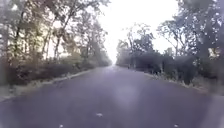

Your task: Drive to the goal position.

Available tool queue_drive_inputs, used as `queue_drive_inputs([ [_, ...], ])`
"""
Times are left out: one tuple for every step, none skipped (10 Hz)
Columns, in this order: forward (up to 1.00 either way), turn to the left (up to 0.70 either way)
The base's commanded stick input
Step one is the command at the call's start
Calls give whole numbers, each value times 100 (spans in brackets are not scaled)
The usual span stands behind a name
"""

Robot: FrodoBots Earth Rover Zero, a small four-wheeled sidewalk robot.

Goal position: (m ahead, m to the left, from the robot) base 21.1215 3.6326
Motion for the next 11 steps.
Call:
queue_drive_inputs([
  [100, 0],
  [100, 0],
  [100, 0],
  [100, 0],
  [100, 0],
  [100, 0],
  [100, 0],
  [100, 0],
  [100, 0],
  [100, 0],
  [100, 0],
])
